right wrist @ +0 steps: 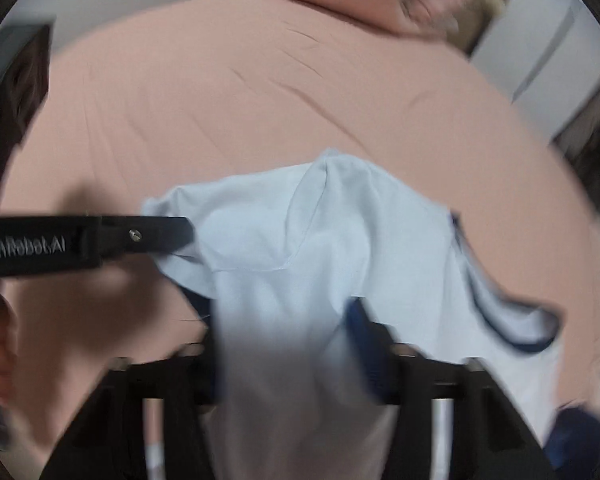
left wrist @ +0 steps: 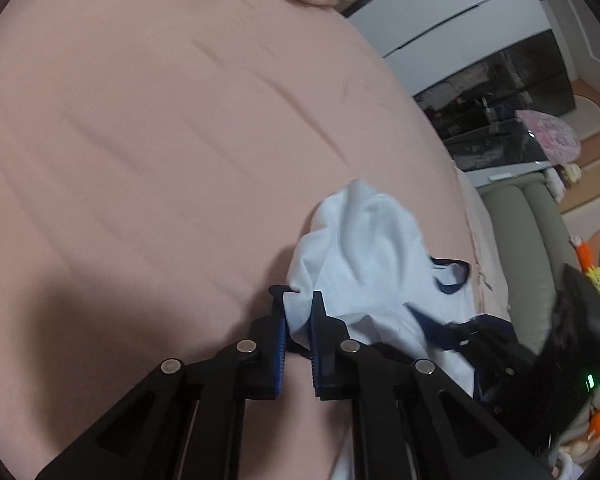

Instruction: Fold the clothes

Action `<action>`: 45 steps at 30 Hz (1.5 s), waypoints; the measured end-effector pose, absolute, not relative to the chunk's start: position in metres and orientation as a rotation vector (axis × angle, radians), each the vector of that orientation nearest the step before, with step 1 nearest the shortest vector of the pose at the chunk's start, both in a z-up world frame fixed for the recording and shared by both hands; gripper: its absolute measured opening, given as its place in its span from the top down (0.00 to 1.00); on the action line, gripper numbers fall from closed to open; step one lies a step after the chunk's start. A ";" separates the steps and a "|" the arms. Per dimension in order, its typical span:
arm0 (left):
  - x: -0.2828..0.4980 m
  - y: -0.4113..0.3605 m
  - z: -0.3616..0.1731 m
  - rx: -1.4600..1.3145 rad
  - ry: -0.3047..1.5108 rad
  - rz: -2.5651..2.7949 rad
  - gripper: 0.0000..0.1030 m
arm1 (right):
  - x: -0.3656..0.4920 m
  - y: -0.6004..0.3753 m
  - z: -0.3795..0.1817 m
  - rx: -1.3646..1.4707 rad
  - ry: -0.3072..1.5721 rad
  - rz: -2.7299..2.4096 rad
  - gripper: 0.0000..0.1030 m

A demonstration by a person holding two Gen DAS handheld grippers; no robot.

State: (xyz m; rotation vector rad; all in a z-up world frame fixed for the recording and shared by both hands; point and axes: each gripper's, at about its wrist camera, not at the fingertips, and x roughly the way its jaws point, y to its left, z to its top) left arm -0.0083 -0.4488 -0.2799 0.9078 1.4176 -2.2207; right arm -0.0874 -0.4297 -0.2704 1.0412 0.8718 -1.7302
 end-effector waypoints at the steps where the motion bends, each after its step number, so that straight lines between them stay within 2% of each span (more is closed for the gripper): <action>1: -0.011 -0.448 -0.277 0.909 1.413 -2.235 0.92 | -0.095 -0.425 -0.270 1.089 0.807 -1.727 0.69; 7: -0.022 -0.446 -0.256 0.919 1.390 -2.303 0.92 | -0.131 -0.391 -0.268 1.288 0.405 -1.653 0.72; 11: -0.030 -0.444 -0.241 0.868 1.447 -2.337 0.92 | -0.144 -0.371 -0.270 1.374 0.191 -1.601 0.72; 15: -0.053 -0.432 -0.222 0.908 1.374 -2.411 0.92 | -0.156 -0.349 -0.277 1.469 -0.086 -1.516 0.72; 22: -0.078 -0.407 -0.201 0.946 1.332 -2.512 0.92 | -0.153 -0.319 -0.262 1.403 -0.247 -1.475 0.72; 29: -0.100 -0.387 -0.190 1.004 1.321 -2.577 0.92 | -0.157 -0.295 -0.255 1.415 -0.287 -1.462 0.71; 39: -0.128 -0.361 -0.206 1.120 1.299 -2.559 0.92 | -0.160 -0.249 -0.241 1.386 -0.030 -1.633 0.71; 45: -0.148 -0.345 -0.221 1.182 1.310 -2.536 0.92 | -0.175 -0.233 -0.231 1.322 0.023 -1.695 0.70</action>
